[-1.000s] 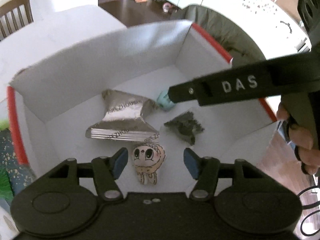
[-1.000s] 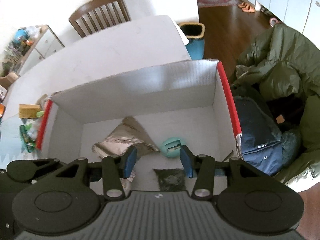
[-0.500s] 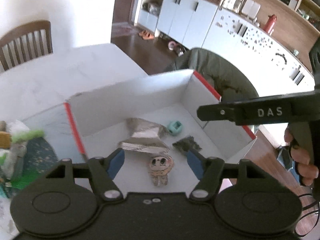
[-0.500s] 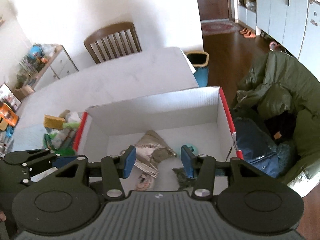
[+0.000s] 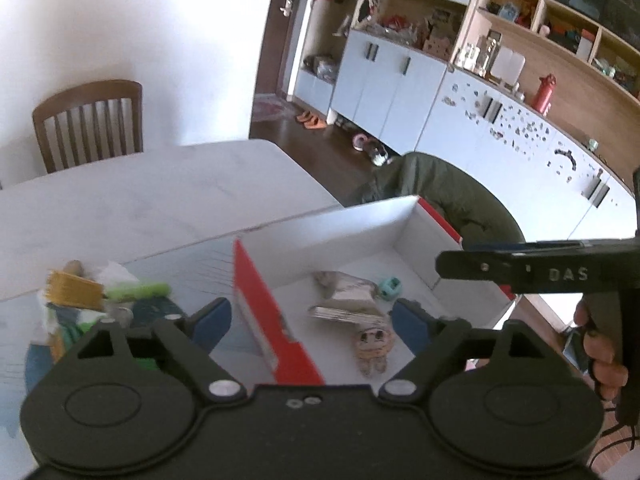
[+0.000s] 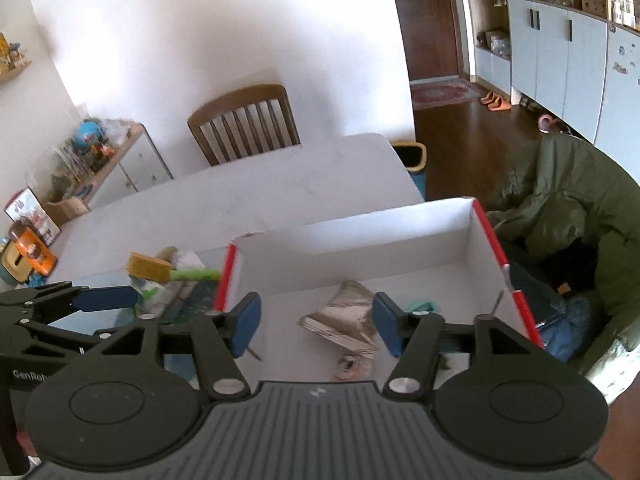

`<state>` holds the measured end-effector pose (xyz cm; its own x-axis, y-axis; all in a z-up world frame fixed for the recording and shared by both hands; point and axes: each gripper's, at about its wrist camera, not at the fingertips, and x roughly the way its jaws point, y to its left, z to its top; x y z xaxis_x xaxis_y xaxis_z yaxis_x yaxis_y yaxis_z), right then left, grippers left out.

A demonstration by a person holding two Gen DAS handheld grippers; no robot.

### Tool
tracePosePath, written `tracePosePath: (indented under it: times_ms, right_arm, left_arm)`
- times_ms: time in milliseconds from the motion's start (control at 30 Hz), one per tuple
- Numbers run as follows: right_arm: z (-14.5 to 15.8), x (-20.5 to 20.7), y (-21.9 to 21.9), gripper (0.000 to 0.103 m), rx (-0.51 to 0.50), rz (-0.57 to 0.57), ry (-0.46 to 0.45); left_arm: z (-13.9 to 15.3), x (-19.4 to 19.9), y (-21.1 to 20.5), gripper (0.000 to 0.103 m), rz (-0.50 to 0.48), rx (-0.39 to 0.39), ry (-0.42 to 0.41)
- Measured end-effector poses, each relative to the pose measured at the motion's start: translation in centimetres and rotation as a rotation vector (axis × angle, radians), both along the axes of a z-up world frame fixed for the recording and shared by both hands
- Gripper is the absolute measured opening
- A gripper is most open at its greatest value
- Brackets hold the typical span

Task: Organize objects
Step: 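Move both empty tools back to the pile on the blue mat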

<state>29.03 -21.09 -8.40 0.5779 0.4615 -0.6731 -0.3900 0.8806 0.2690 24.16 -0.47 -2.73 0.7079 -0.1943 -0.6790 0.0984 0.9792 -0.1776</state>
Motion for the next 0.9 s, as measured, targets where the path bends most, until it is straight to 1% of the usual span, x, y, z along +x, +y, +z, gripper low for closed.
tracePosePath:
  times_ms: [67, 167, 267, 300, 433, 533, 600, 700, 800, 900]
  right_arm:
    - [0.4, -0.6, 0.6, 0.067, 0.015, -0.001, -0.014]
    - [0.7, -1.3, 1.8, 0.072, 0.035, -0.001, -0.026]
    - [1.0, -2.1, 3.3, 0.075, 0.034, 0.008, -0.047]
    - [1.1, -2.4, 3.8, 0.077, 0.031, 0.011, -0.053]
    - [1.3, -3.4, 5.8, 0.078, 0.031, 0.021, -0.069]
    - [1.3, -3.9, 7.3, 0.080, 0.028, 0.029, -0.074]
    - [1.4, -4.1, 8.4, 0.080, 0.022, 0.040, -0.068]
    - [1.3, -4.0, 10.2, 0.080, 0.028, 0.058, -0.039]
    - [1.5, -4.0, 12.2, 0.080, 0.011, 0.072, -0.049]
    - [1.6, -3.9, 14.3, 0.080, -0.001, 0.087, -0.050]
  left_arm:
    - [0.3, -0.5, 1.1, 0.094, 0.012, -0.004, -0.009]
    - [0.8, -1.1, 2.6, 0.098, 0.028, -0.006, -0.023]
    - [1.1, -1.9, 4.0, 0.102, 0.037, -0.011, -0.039]
    - [1.3, -2.2, 4.4, 0.102, 0.041, -0.013, -0.043]
    - [1.4, -3.0, 6.3, 0.102, 0.059, -0.004, -0.060]
    - [1.2, -3.7, 7.8, 0.102, 0.067, -0.021, -0.063]
    - [1.0, -4.0, 9.0, 0.103, 0.076, -0.026, -0.060]
    - [0.5, -4.5, 10.5, 0.103, 0.094, -0.011, -0.064]
    - [0.2, -5.0, 12.1, 0.103, 0.107, -0.018, -0.073]
    - [-0.3, -5.3, 13.7, 0.103, 0.149, -0.027, -0.072]
